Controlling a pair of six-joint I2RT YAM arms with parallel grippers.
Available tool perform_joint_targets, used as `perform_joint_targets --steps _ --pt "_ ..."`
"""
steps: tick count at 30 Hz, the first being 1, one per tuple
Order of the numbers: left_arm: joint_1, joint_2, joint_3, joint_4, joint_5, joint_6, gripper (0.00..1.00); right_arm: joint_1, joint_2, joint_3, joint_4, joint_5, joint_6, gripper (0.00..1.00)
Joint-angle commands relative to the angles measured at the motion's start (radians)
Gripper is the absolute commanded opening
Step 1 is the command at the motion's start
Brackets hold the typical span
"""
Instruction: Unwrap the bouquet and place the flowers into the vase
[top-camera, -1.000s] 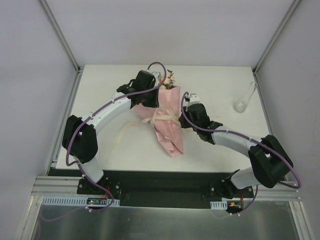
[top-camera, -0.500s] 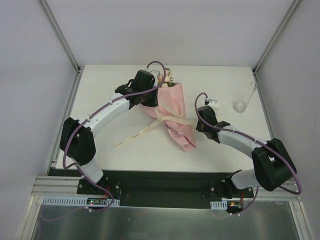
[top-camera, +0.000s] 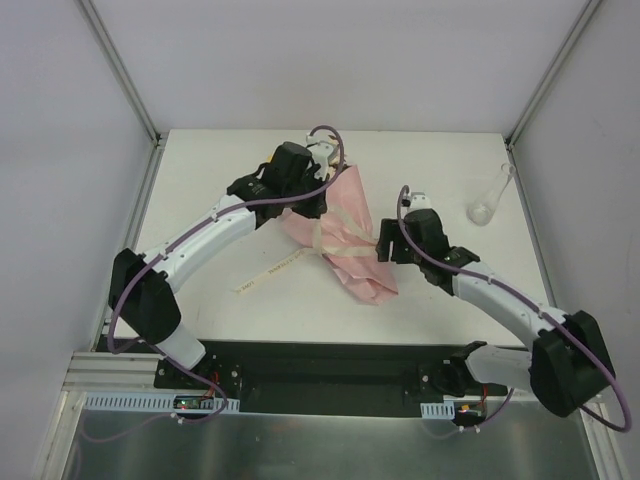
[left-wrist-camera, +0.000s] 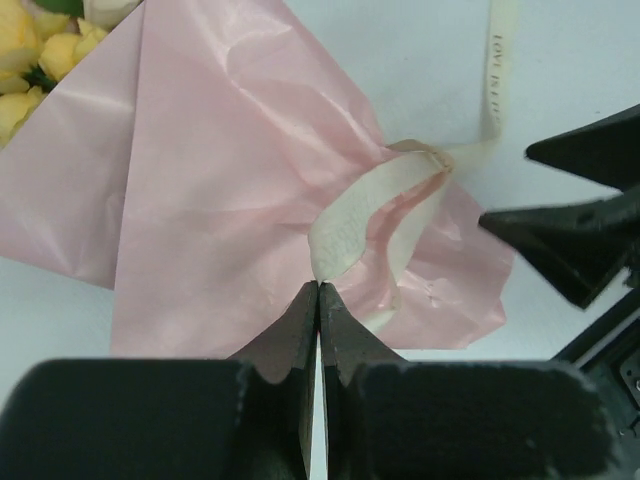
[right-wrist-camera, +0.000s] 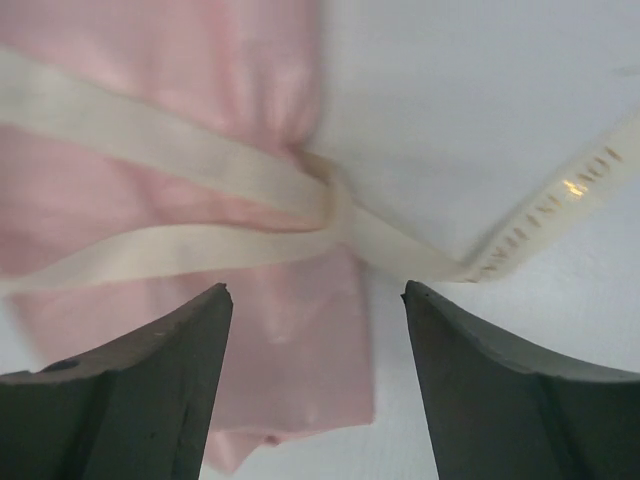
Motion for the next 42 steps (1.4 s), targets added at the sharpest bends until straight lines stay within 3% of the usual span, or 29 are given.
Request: perform_joint_targets --steps 1,2,5,7,13,20,27,36,42 --pt "-0.028 -0.098 -0.013 0.061 0.078 0.055 0.0 0.08 -0.126 0.054 0.083 -0.288 -0.117 0.73" --pt "-0.028 -0.095 -0.01 0.066 0.083 0.051 0.0 0.09 -0.121 0.065 0.092 -0.397 -0.106 0.7" --pt "-0.028 -0.083 0.007 0.066 0.098 0.028 0.0 0.116 -0.051 0.059 0.172 -0.52 -0.04 0.58" --pt "-0.029 -0.083 0.016 0.064 0.112 0.018 0.0 0.136 0.02 0.062 0.215 -0.522 -0.008 0.43" --pt "-0.029 -0.145 0.064 0.046 0.075 -0.003 0.0 0.14 0.08 0.002 0.256 -0.428 0.058 0.26" --pt "-0.028 -0.23 0.168 -0.009 0.06 -0.032 0.0 0.139 0.129 -0.067 0.247 -0.287 0.098 0.26" --pt "-0.029 -0.375 0.337 -0.074 -0.083 0.052 0.0 0.136 0.102 -0.067 0.226 -0.22 0.091 0.27" --pt "-0.029 -0.55 0.535 -0.08 -0.376 0.279 0.0 0.129 0.095 -0.067 0.226 -0.215 0.074 0.3" --pt "-0.029 -0.555 0.754 -0.08 -0.553 0.49 0.0 0.128 0.097 -0.064 0.224 -0.221 0.074 0.31"
